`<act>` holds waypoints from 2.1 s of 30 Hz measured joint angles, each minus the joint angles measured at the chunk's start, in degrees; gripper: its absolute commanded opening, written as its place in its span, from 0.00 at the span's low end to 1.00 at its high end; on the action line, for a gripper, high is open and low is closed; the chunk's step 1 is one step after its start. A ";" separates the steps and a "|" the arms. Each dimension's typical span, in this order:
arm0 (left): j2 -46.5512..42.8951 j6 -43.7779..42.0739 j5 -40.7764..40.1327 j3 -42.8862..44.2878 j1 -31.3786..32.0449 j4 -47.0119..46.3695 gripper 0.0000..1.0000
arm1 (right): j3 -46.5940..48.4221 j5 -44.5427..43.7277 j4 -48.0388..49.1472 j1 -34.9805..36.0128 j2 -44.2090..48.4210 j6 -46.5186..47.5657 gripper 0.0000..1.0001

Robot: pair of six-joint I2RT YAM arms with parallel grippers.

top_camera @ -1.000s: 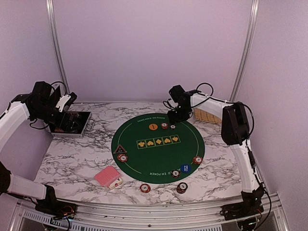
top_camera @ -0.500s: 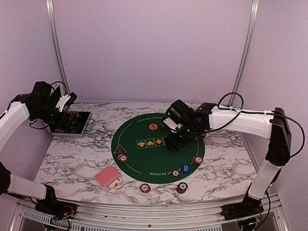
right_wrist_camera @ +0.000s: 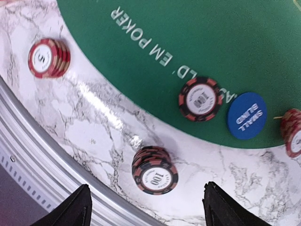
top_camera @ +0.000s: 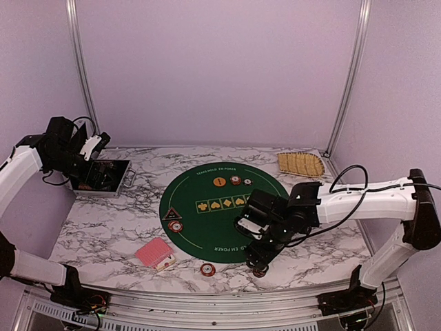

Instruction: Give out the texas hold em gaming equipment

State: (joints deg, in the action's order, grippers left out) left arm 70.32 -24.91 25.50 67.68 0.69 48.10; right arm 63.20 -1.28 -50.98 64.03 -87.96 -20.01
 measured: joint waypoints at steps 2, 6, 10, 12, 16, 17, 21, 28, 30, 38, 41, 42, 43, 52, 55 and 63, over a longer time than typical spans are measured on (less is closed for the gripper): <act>0.02 0.02 0.00 0.00 0.00 0.02 0.99 | -1.49 1.44 -0.04 0.92 -0.17 -0.33 0.77; 0.02 0.02 0.00 -0.02 0.00 0.00 0.99 | -2.82 2.99 0.07 1.53 -1.22 -0.61 0.75; 0.02 0.02 0.00 -0.02 0.00 0.02 0.99 | -3.08 3.39 1.16 1.64 -2.49 -0.55 0.73; 0.02 0.02 0.00 -0.02 0.00 0.00 0.99 | -3.23 3.34 1.57 1.64 -3.06 -0.50 0.72; 0.02 0.02 0.00 -0.02 0.00 0.00 0.99 | -4.39 2.93 2.49 1.64 -4.02 -0.35 0.71; 0.02 0.02 0.00 -0.02 0.00 0.02 0.99 | -4.70 2.51 2.51 1.64 -4.26 -0.31 0.70; 0.02 0.02 0.00 -0.02 0.00 0.00 0.99 | -5.42 0.92 2.58 1.64 -4.76 -0.04 0.68; 0.02 0.02 0.00 -0.02 0.00 0.00 0.99 | -5.44 -0.46 3.08 1.64 -4.83 0.20 0.62; 0.02 0.02 -0.02 -0.02 0.00 0.00 0.99 | -5.44 -0.66 3.23 1.64 -4.87 0.26 0.61; 0.02 0.00 -0.02 -0.04 0.00 0.00 0.99 | -5.44 -1.64 3.63 1.64 -5.75 0.59 0.53; 0.02 0.00 -0.02 -0.04 0.00 0.00 0.99 | -5.44 -1.86 3.65 1.64 -5.84 0.63 0.45; 0.02 0.00 -0.02 -0.04 0.00 0.00 0.99 | -5.40 -1.86 3.65 1.64 -5.84 0.68 0.43; 0.02 0.00 -0.04 -0.04 0.00 0.00 0.99 | -5.35 -1.88 3.63 1.64 -5.84 0.70 0.41; 0.02 0.00 -0.02 -0.07 0.00 0.00 0.99 | -2.69 -2.29 2.10 1.64 -5.81 0.66 0.28; 0.02 0.00 -0.02 -0.17 0.00 0.00 0.99 | -0.66 -2.27 1.01 1.64 -5.81 0.74 0.27; 0.02 0.00 -0.02 -0.42 0.00 0.02 0.99 | 14.73 -2.67 -0.59 1.64 -13.14 3.32 0.26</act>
State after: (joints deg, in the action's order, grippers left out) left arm 70.35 -24.91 25.47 67.26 0.69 48.12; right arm 77.93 -3.95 -51.57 65.67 -101.10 -16.69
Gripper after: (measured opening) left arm 0.990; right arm 0.397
